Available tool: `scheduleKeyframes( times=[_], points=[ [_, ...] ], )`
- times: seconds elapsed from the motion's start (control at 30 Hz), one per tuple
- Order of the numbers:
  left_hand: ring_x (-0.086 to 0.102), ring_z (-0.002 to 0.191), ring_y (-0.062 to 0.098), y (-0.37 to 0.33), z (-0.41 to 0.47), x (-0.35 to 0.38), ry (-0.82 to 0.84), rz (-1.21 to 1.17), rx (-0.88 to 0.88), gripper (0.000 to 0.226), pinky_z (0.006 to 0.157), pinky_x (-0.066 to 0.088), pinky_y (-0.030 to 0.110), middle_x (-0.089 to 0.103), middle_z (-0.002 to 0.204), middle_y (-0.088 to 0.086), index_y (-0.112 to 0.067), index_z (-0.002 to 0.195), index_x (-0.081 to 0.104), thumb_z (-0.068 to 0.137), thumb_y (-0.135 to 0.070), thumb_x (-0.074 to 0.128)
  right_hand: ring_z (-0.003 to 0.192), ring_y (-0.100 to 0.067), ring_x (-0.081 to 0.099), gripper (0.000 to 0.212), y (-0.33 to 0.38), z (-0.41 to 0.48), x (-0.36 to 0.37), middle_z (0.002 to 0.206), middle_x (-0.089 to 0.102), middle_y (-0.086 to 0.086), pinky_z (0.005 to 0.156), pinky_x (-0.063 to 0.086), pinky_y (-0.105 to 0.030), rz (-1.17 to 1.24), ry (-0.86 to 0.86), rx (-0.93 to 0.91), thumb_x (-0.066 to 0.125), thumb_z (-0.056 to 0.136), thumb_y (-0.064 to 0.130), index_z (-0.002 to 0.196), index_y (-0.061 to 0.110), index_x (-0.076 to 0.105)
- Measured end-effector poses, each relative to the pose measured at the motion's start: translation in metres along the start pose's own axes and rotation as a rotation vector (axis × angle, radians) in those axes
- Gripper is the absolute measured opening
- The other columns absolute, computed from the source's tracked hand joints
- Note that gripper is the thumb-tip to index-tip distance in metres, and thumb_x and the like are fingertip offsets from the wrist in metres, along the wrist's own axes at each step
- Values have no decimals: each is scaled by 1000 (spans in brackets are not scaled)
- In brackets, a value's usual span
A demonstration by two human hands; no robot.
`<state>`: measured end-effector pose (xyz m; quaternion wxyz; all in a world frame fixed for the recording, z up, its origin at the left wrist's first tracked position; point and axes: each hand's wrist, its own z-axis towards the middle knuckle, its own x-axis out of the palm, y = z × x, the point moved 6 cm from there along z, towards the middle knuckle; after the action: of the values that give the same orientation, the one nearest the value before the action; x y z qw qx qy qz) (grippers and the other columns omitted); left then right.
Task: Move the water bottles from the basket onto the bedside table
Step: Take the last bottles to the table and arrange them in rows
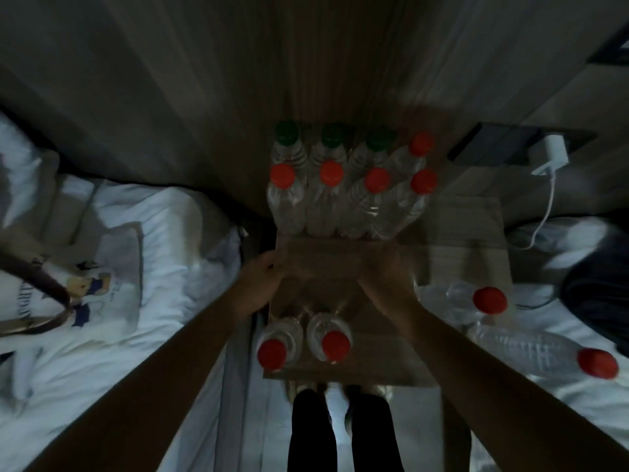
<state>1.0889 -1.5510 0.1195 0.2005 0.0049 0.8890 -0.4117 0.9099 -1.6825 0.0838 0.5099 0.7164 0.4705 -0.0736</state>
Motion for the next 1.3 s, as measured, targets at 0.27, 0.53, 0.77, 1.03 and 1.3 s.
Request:
scheduleKeyframes(
  times=[0.27,0.53,0.77,1.03,1.3],
  points=[
    [61,86,-13,56,-91,7,-128,-28,35,42,75,47,4,56,97,-18,-26,117,51,88,4,56,113,-16,57,59,-16,-94,17,123,56,-1,96,49,-43,-68,277,-151,68,77,13,116,49,42],
    [50,104,-21,94,-100,43,-148,22,57,76,87,47,8,52,112,-19,-3,133,41,68,-6,80,88,19,58,56,-29,-120,45,85,62,29,78,45,-8,109,368,-83,75,73,-3,98,39,48],
    [58,103,-7,98,-98,47,-237,-115,-1,85,81,47,14,60,115,-17,-29,135,36,64,-30,83,91,27,51,57,-6,-129,47,94,54,24,79,37,4,203,160,-233,79,69,0,96,38,46],
    [56,91,-19,87,-100,48,-270,-91,-10,54,69,44,2,61,95,-22,-50,99,47,67,-22,81,98,17,54,52,-8,-126,52,99,56,24,81,38,2,113,105,-230,81,71,17,101,44,47],
    [66,89,0,93,-83,47,-274,-205,-38,45,83,56,34,68,97,-13,-39,104,56,64,-42,78,82,23,55,39,-7,-115,48,88,57,23,69,39,3,216,82,-184,79,73,12,103,23,58]
  ],
)
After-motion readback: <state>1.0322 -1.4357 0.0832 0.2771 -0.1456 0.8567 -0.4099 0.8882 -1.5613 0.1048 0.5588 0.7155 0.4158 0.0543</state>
